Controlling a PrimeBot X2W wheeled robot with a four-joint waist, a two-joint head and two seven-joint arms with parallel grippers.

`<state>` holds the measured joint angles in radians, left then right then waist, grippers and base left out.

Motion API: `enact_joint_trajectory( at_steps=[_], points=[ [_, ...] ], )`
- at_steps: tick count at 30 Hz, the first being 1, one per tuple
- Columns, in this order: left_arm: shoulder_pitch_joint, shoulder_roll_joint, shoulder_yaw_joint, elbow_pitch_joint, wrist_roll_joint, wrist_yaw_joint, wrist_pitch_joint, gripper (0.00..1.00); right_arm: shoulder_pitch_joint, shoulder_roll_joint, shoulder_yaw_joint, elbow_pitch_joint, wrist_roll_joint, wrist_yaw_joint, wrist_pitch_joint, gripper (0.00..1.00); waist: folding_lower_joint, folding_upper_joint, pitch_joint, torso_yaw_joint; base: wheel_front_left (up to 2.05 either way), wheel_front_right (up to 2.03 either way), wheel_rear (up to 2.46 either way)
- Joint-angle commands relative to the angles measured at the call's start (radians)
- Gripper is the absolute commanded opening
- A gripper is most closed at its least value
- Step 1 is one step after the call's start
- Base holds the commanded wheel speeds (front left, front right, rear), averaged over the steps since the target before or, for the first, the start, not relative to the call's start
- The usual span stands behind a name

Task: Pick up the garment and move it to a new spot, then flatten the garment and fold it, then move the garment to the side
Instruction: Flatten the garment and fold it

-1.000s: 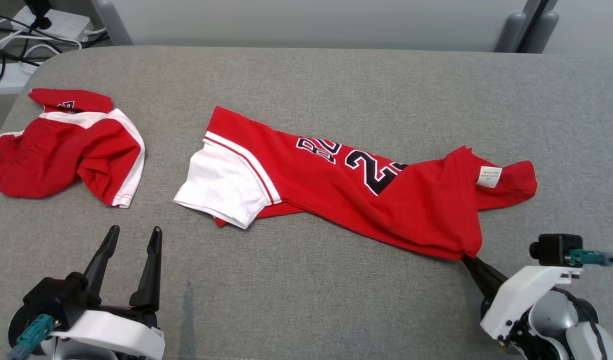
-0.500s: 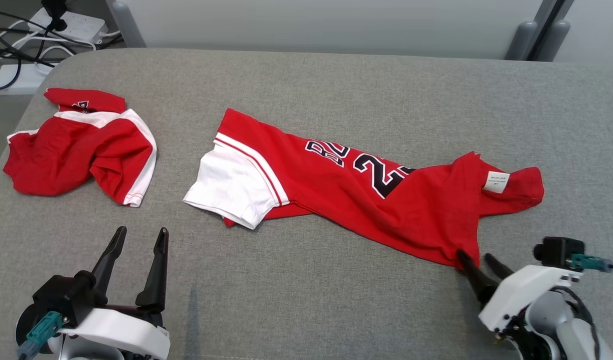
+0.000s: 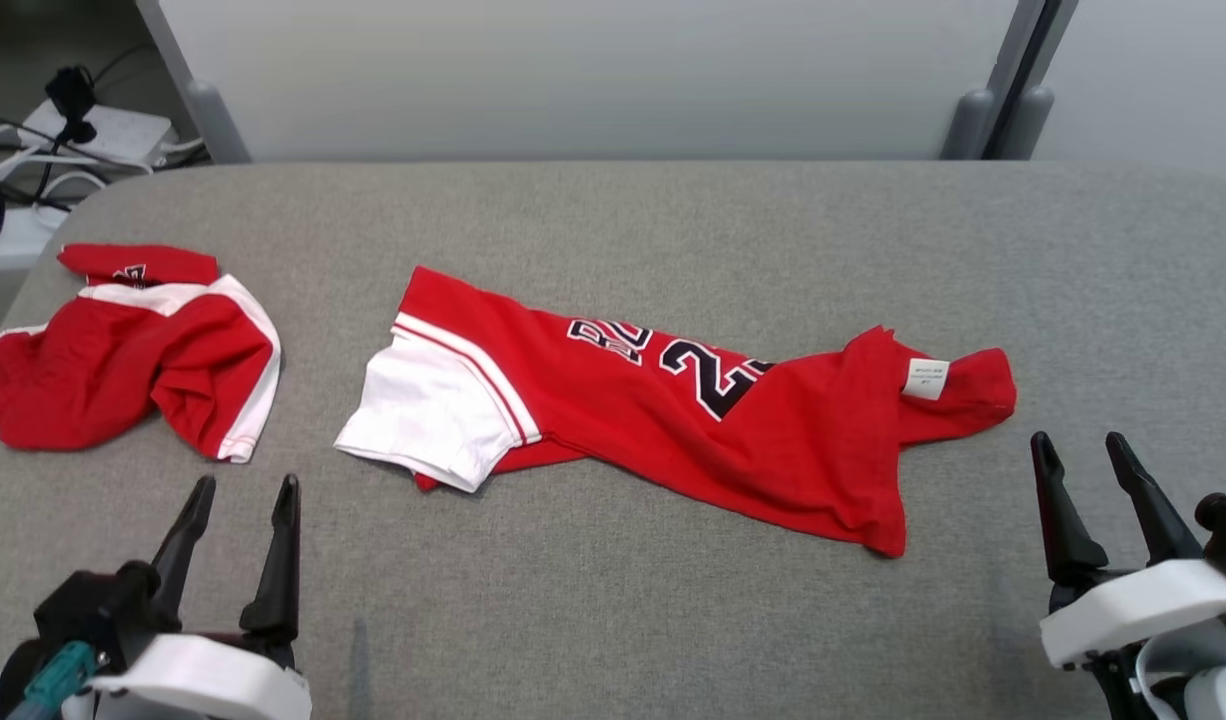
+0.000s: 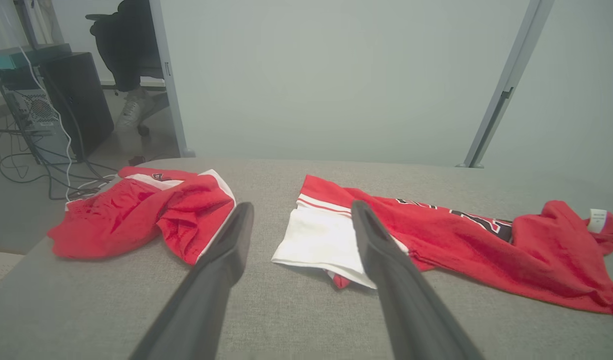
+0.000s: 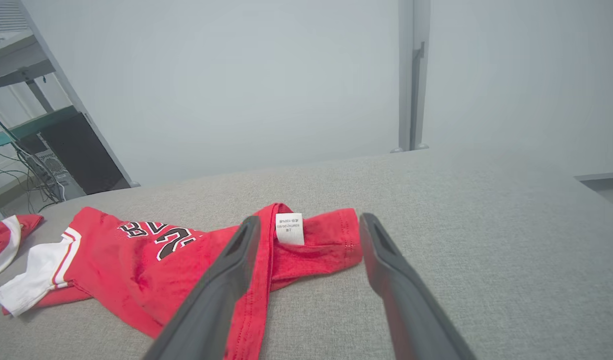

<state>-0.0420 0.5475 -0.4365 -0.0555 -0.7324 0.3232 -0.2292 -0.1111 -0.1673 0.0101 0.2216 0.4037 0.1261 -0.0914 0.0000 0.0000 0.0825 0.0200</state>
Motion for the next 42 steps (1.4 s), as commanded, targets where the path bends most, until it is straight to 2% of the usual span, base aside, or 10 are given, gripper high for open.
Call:
enact_joint_trajectory(
  at_steps=[1, 6, 13, 20, 35, 39, 42],
  points=[
    [-0.013, 0.033, 0.046, -0.021, -0.008, 0.014, -0.005, 1.0, 0.006, -0.006, 0.018, -0.04, -0.031, 0.005, -0.026, 1.0, 0.0, 0.0, -0.027, -0.014, 0.0, 0.0, 0.0],
    [0.039, 0.042, 0.049, -0.023, -0.016, 0.033, -0.002, 1.0, 0.062, 0.012, 0.02, -0.064, -0.14, 0.005, -0.073, 1.0, 0.0, 0.0, -0.076, -0.022, 0.0, 0.0, 0.0],
    [0.104, 0.059, 0.058, -0.042, -0.023, 0.058, -0.001, 1.0, 0.148, 0.042, 0.003, -0.066, -0.173, 0.005, -0.075, 1.0, 0.0, 0.0, -0.103, -0.02, 0.0, 0.0, 0.0],
    [0.132, 0.07, 0.062, -0.05, -0.032, 0.061, 0.002, 1.0, 0.186, 0.064, 0.0, -0.086, -0.181, 0.005, -0.074, 1.0, 0.0, 0.0, -0.109, -0.02, 0.0, 0.0, 0.0],
    [0.096, 0.08, 0.049, -0.048, -0.033, 0.042, 0.02, 1.0, 0.17, 0.077, 0.002, -0.102, -0.179, 0.005, -0.056, 1.0, 0.0, 0.0, -0.096, -0.01, 0.0, 0.0, 0.0],
    [0.063, 0.081, 0.045, -0.045, -0.047, 0.023, 0.045, 1.0, 0.152, 0.074, 0.014, -0.1, -0.176, 0.005, -0.04, 1.0, 0.0, 0.0, -0.072, -0.009, 0.0, 0.0, 0.0],
    [-0.003, 0.086, 0.035, -0.026, -0.069, -0.016, 0.096, 1.0, 0.115, 0.073, 0.039, -0.096, -0.178, 0.005, -0.017, 1.0, 0.0, 0.0, -0.023, -0.006, 0.0, 0.0, 0.0]
  ],
)
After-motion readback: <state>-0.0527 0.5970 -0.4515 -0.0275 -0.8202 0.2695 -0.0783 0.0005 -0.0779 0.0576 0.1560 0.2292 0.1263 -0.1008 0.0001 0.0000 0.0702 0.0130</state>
